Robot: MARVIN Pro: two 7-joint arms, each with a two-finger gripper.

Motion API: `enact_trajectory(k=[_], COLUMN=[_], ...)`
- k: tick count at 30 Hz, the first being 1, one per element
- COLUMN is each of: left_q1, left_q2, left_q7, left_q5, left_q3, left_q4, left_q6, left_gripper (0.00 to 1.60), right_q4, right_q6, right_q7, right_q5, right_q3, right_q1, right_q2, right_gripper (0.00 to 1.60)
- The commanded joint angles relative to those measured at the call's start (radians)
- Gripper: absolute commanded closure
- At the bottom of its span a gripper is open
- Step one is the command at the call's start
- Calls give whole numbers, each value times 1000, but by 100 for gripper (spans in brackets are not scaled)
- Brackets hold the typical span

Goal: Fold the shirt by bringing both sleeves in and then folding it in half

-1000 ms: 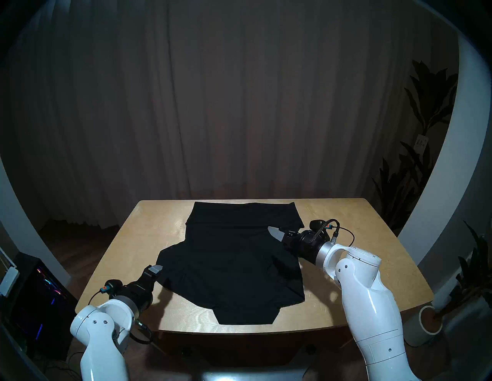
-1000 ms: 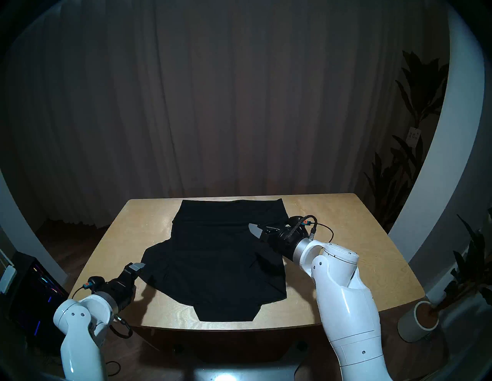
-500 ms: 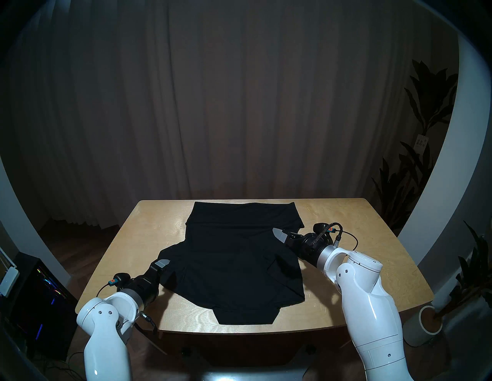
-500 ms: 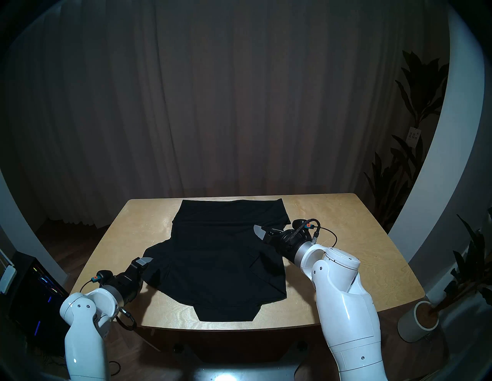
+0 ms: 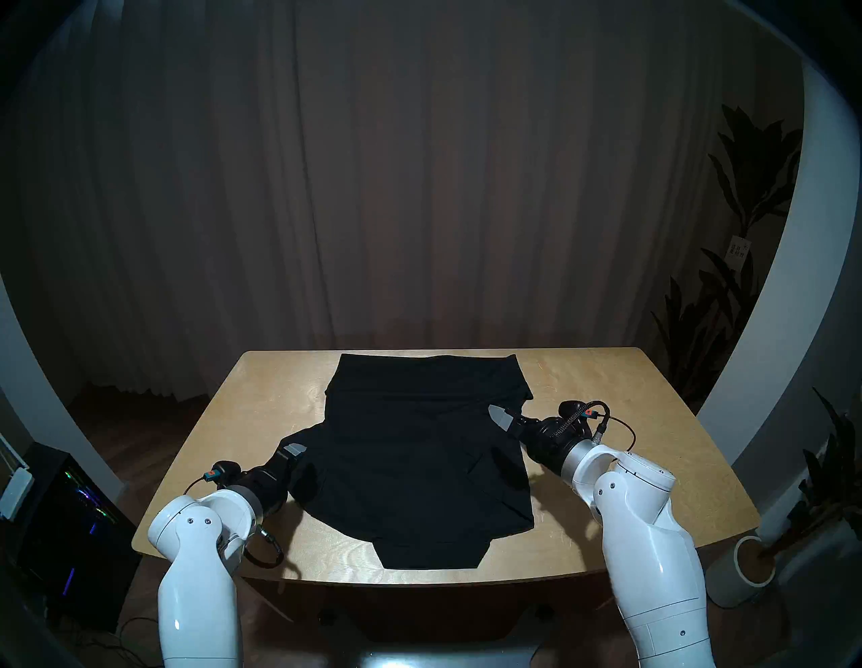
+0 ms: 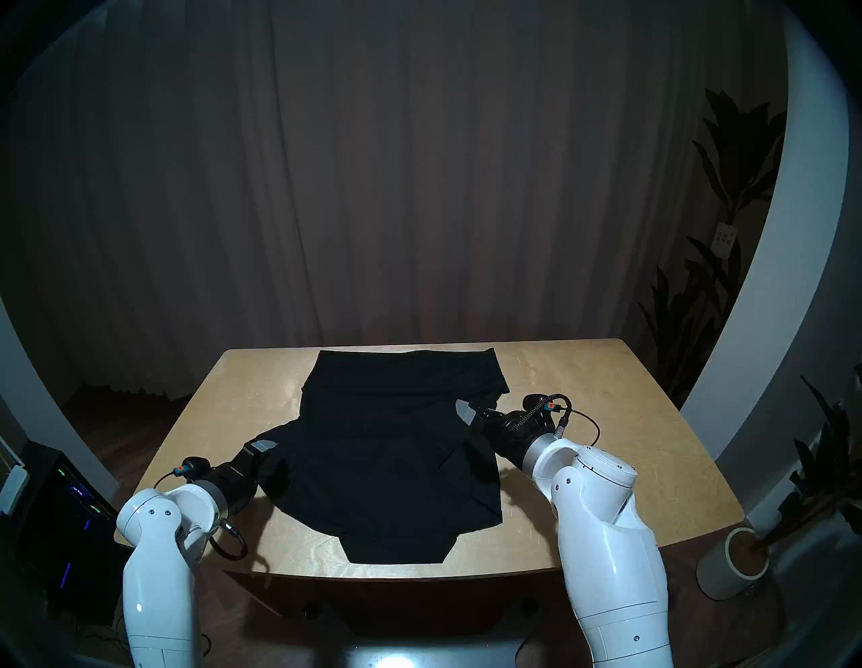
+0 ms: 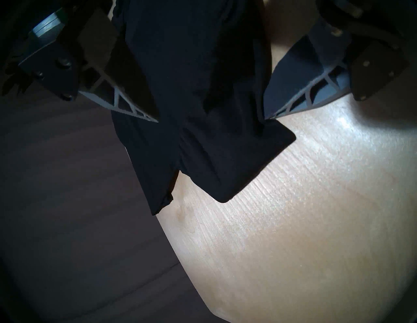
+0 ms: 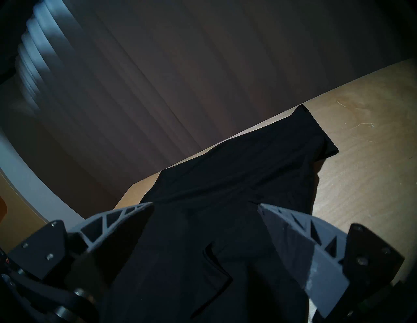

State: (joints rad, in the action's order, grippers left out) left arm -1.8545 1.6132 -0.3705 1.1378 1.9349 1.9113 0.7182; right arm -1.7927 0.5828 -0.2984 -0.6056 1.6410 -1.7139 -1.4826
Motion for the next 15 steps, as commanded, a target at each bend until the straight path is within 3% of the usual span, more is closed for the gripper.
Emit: enact_trajectory(k=[1,9,15], left_q1=[-23,-83,-61], left_q2=[0,37,53], left_q7=[-60,-114,-146], left_q5=[0,39,44], left_q3=[30,74,71], left_q4=[17,124,101], left_q6=[24,76,70], left_gripper=[0,0,0], right_q4=[-24,-16,-11], right_q6=[-12,-5,-3], right_q7=[-5,-1,-1], right_q5=[-7,0,-3], right_q3=[0,-14,-20], right_q1=[7,20,26], right_q2=[-11,-12,-10], right_gripper=[0,0,0])
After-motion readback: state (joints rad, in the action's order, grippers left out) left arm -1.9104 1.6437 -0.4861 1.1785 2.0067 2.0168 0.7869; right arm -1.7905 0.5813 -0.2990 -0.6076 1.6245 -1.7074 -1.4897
